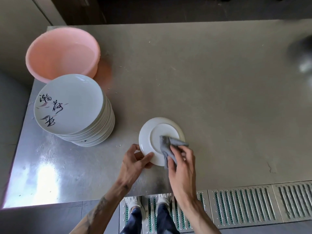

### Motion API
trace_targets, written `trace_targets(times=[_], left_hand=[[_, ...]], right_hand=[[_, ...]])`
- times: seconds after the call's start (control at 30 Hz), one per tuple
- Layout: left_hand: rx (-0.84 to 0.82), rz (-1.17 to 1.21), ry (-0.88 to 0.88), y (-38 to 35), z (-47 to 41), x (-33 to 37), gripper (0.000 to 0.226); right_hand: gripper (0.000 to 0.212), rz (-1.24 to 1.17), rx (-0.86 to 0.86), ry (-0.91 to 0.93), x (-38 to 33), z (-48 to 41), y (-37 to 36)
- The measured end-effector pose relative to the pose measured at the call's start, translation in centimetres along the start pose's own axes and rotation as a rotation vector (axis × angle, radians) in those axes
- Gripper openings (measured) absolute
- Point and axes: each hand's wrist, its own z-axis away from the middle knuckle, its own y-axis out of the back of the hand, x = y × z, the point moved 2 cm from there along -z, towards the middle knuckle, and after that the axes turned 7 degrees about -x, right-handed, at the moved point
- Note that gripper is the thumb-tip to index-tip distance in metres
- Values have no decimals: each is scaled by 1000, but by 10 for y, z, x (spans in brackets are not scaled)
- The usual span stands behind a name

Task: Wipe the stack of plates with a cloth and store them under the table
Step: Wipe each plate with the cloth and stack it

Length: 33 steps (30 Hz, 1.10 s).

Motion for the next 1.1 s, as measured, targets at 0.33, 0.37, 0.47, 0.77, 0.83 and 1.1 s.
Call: trace_targets(times=[0.33, 0.37, 0.47, 0.77, 0.83, 1.1], left_hand=[[-86, -60, -141, 1, -1, -2, 85], [-90, -61, -149, 0, -1, 0, 80], [-72, -30, -160, -6, -2, 8, 77], [-86, -73, -215, -3, -8, 10, 74], [-77, -32, -229, -3, -11, 10, 74], [-67, -50, -481, -24, -50, 63, 91]], right_hand=[[44, -49, 12, -29, 1, -4, 4], [42, -62, 25, -49, 3, -11, 8], [40, -37, 56, -55, -3, -6, 7], [40, -63, -4, -33, -5, -3, 8], [39, -49, -47, 31, -5, 1, 12], [35, -6, 57, -40, 21, -32, 57]])
